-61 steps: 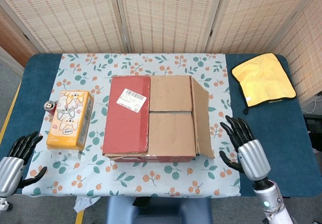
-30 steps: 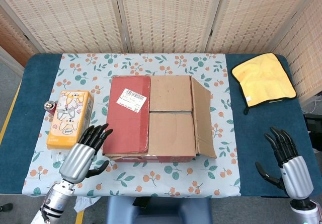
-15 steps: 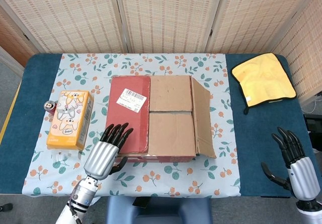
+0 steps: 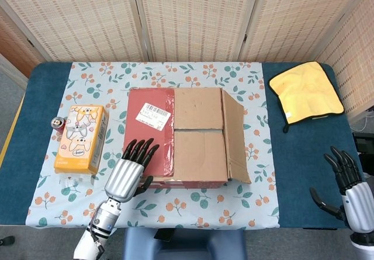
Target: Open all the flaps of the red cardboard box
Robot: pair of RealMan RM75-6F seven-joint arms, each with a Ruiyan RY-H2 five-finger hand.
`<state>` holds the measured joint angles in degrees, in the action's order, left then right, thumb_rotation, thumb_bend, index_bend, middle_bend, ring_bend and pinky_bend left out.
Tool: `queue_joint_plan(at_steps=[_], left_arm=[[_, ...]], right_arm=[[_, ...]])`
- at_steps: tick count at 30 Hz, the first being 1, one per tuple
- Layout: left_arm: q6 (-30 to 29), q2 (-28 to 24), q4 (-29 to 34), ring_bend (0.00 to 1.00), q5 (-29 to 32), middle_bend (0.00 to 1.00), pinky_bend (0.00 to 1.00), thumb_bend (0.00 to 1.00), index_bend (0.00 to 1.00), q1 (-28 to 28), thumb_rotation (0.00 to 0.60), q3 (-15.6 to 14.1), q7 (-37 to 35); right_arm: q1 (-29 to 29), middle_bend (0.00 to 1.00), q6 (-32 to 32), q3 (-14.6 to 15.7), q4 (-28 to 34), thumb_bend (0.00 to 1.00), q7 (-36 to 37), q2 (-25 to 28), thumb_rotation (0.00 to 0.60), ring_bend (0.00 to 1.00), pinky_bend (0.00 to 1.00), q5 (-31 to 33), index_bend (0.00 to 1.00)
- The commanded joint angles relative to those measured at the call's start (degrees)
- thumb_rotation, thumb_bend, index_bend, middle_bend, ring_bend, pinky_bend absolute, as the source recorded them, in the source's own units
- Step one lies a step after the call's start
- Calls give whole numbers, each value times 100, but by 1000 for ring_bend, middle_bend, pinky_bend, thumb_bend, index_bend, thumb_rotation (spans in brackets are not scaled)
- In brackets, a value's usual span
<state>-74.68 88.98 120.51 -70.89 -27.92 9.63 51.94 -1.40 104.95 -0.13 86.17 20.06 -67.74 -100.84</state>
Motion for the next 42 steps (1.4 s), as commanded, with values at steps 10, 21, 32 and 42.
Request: queue_joint_plan(at_steps=[10,21,32,42], left_arm=[[-129,36,43,30,35,50,52,432,0,-94,600,-117,45],[-290,88,144,30,15,50,52,432,0,-128,600,-240,168],[-350,283,35,27,66,50,52,432,0,-248,600,-233,402],[-341,365,-207,27,133,50,52,432,0,-414,600,-20,280]], right_arm=[[25,0,-56,-18,-75,409,96,0,600,0,0,13,0],[30,0,-92,10,-90,409,95,-15,600,0,0,-71,0],[63,0,-48,24,-110,409,152,3,600,0,0,-121,0],[57,0,-86,11,-116,409,204,21,600,0,0,-97,0]])
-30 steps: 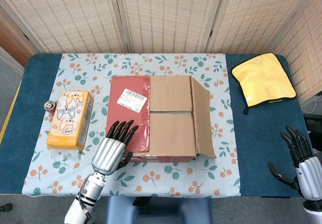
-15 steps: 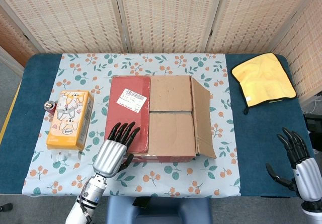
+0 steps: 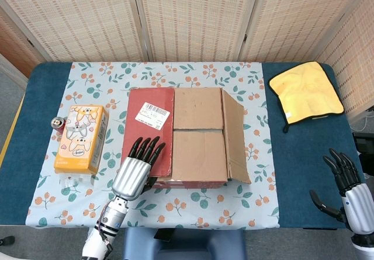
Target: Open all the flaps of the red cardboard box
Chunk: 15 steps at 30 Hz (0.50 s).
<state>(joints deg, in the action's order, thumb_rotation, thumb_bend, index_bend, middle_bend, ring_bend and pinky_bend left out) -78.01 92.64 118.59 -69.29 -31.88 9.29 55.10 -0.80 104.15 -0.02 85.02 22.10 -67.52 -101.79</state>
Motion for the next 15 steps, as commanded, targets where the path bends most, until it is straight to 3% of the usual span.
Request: queue_joint_plan(at_steps=[1,8,15], left_arm=[[-17,-1,-29,27,-58,50,52,432,0,-24,600,12,-50],[-475,127,-446,25,-866,50,49,432,0,24,600,26,-153],[-1035,366,-761,0,-1527,28,12,430,0,128,600,36,649]], right_arm=[[-3,0,-10,0,-2,409,-1,-2,600,0,0,-3,0],[-16,0,-68,-7,8,409,-20,-8,600,0,0,24,0],[-34,0,-138,0,24,408,-65,-16,600,0,0,25,0]])
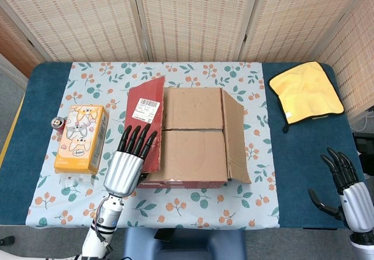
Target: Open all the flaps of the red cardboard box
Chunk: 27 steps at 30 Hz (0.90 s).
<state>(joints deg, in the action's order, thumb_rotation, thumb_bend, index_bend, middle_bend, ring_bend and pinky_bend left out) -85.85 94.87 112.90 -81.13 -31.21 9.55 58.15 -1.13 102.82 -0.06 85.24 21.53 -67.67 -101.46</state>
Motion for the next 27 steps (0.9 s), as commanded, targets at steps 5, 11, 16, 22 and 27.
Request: queue_joint_plan(at_steps=[5,11,16,22,27], left_arm=[[-443,205,-302,0,-608,21,2,429,0,144,600,39,603],[-573,102,-170,0,-876,13,0,429,0,262,600,76,765],[-676,-30,28,0,-1089,11,0,425,0,397,600,85,803],[-803,-295,236,0,-1107,10,0,425,0,621,600,146,620],[-1034,-661,224,0,-844,10,0,425,0,957,600,217,390]], right_arm=[[2,0,-9,6,8,409,-11,-3,600,0,0,-7,0],[-10,0,-49,11,11,409,-21,-5,600,0,0,-5,0],[-5,0,-47,11,13,409,-45,-12,600,0,0,-9,0],[5,0,-35,13,11,408,-86,-26,600,0,0,-21,0],[-1,0,-49,13,8,409,-157,-53,600,0,0,-37,0]])
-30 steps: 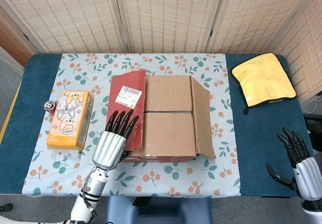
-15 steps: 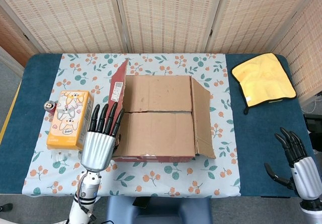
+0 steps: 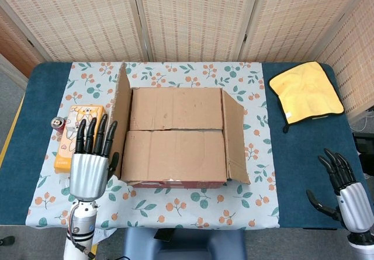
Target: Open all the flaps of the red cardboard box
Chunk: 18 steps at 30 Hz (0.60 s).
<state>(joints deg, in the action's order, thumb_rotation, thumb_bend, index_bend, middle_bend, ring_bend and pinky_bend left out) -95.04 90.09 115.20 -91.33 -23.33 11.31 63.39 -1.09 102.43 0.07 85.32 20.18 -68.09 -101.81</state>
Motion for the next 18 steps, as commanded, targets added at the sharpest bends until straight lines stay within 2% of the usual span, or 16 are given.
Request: queue_joint_plan(at_steps=[1,4,8,11,14,18], left_arm=[[-152,-301,-18,0,338,10,0,425,0,264,600,68,-238],[-141,-623,-70,0,738,10,0,425,0,450,600,141,-653],[-149,-912,-229,0,928,10,0,425,0,600,600,179,-1036],[-171,-1250,-303,0,1145,10,0,424,0,832,600,162,-1628],[-103,-1604,-406,0,987,10,0,425,0,1024,600,-48,-2337],[130,-2105,-558,0,798,10,0,412,0,1277,600,-507,-3031]], right_arm=[[-14,0,-35,-3,5,409,-43,-20,600,0,0,2,0],[-80,0,-183,-8,38,409,-108,-38,600,0,0,29,0],[-195,0,-397,-19,154,408,-223,-16,600,0,0,35,0],[-445,0,-736,-67,548,409,-607,155,600,0,0,-98,0],[-731,0,-1165,-175,1161,409,-1099,431,600,0,0,-146,0],[-1219,0,-2045,-517,1967,409,-1983,731,600,0,0,301,0]])
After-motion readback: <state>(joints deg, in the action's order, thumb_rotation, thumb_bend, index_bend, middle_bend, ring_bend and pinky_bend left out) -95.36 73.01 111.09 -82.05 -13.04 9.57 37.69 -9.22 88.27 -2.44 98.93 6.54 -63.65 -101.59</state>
